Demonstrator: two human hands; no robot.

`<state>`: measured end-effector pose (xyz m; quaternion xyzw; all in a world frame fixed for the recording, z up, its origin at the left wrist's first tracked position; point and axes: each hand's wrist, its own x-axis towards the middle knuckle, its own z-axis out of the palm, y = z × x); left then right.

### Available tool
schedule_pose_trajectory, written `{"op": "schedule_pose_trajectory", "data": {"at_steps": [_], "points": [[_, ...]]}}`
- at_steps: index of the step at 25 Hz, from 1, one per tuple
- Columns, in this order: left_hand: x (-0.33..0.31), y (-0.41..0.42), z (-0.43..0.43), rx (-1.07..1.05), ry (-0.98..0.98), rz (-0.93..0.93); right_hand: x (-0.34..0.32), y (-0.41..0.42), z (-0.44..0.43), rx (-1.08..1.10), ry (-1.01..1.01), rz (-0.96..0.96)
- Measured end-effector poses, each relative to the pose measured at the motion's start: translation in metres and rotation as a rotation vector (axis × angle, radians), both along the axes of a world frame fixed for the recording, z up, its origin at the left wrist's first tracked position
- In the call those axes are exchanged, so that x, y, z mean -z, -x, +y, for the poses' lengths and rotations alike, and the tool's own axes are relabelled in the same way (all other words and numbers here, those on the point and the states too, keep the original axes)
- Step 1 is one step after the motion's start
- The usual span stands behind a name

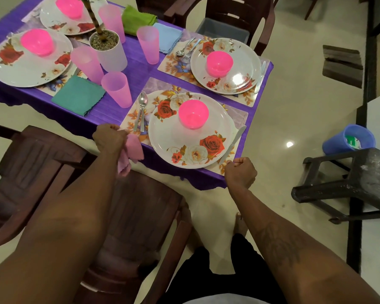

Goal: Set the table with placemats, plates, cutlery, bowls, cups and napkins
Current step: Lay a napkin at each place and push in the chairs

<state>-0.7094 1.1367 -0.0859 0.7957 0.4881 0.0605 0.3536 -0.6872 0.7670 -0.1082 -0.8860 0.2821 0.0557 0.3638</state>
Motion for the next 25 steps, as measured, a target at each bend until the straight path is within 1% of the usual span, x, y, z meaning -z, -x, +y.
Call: {"op": "schedule_pose_trajectory", "data": {"at_steps": [2,4,6,8,11,16,19,23,25], "points": [[-0.006,-0.004,-0.002,0.019,0.043,0.015,-0.003,-0.002,0.005,-0.12,0.02,-0.103],[-0.014,-0.009,-0.009,0.056,0.117,0.141,-0.007,-0.005,0.016,-0.295,0.048,-0.182],[-0.019,-0.009,-0.022,0.104,0.177,0.274,-0.01,-0.005,0.03,-0.434,0.065,-0.184],[-0.016,-0.007,-0.037,0.189,0.24,0.333,-0.013,-0.004,0.041,-0.508,0.106,-0.152],[0.0,-0.005,-0.051,0.251,0.3,0.348,-0.014,-0.003,0.049,-0.539,0.144,-0.12],[0.003,-0.012,-0.058,0.212,0.278,0.347,-0.02,-0.018,0.047,-0.525,0.13,-0.136],[0.003,-0.018,-0.06,0.178,0.285,0.295,-0.02,-0.024,0.047,-0.51,0.124,-0.137],[0.001,-0.027,-0.065,0.196,0.276,0.265,-0.018,-0.033,0.046,-0.48,0.124,-0.116],[-0.001,-0.03,-0.067,0.208,0.281,0.278,-0.018,-0.037,0.044,-0.466,0.128,-0.098]]}}
